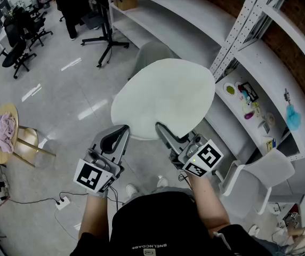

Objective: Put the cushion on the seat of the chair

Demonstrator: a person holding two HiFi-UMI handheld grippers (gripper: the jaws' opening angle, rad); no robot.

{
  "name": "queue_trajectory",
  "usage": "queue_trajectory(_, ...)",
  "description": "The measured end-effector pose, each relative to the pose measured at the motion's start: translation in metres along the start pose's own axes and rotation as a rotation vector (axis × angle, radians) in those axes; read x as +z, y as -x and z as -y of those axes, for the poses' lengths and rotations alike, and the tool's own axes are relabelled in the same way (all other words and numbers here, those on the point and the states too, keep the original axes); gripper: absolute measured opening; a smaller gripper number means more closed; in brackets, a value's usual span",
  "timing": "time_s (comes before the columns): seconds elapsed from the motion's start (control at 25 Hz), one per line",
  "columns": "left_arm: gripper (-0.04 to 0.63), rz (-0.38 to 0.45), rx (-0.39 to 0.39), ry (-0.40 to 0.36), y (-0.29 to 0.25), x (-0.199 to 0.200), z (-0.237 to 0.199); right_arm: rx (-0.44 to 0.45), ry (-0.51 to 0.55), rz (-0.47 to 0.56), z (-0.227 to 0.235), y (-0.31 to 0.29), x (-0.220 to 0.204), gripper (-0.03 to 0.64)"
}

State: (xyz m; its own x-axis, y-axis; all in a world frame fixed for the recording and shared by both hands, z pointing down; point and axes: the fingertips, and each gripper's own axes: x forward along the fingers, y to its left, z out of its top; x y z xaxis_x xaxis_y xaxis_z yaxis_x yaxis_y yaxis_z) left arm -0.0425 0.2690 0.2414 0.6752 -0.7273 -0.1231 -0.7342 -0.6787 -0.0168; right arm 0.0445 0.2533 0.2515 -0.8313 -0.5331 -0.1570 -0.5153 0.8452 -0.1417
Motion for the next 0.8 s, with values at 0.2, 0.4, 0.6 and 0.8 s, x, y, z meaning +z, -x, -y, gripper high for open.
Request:
queue_trajectory(0.2,0.012,-0.002,-0.002,0.007,-0.014,-0.002,0.01,0.005,0.039,0.006,0.009,0.014,0.005,0.041)
queue_trajectory(0.4,0.012,-0.034,0.025,-0.018,-0.039,-0.012,0.021,-0.006,0.062,-0.007,0.031,0.03,0.006,0.04)
queue_trajectory(0.6,0.012,-0.041,0.062,-0.029,-0.062,-0.011,0.031,-0.02,0.098,-0.051,0.053,0.049,0.005,0.041)
queue_trajectory(0.8,0.012,-0.063,0.096,-0.015,-0.072,-0.023,0.043,-0.025,0.091,-0.049,0.075,0.066,0.005,0.041)
